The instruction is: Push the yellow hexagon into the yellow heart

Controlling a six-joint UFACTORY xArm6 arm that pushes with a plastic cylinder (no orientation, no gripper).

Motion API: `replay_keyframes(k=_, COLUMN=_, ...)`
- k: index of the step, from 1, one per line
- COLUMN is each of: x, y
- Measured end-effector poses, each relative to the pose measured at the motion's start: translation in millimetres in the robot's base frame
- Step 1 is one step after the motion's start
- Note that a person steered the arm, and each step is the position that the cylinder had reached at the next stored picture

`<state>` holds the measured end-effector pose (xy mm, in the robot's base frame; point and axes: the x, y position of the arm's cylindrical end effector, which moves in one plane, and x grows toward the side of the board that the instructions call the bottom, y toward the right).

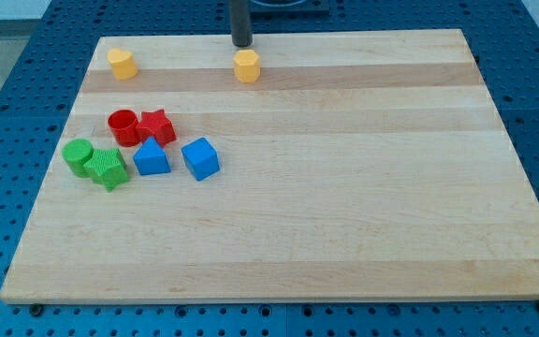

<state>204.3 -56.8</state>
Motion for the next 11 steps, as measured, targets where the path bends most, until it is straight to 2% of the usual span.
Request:
replay_keyframes(k=1, x=0, y=0)
replay_keyframes(k=2, x=0, y=32)
replay_keyframes(k=3, x=37, y=62)
replay_keyframes(k=4, x=74, y=42)
replay_keyframes(k=5, x=76, y=-18)
replay_keyframes(k=6, x=72, y=-46)
replay_keyframes(k=7, x=51, y=-18)
replay_keyframes(k=9, x=47, y=-116)
replay_keyframes(k=10, x=48, y=-115)
replay_keyframes(k=11, x=48, y=-64)
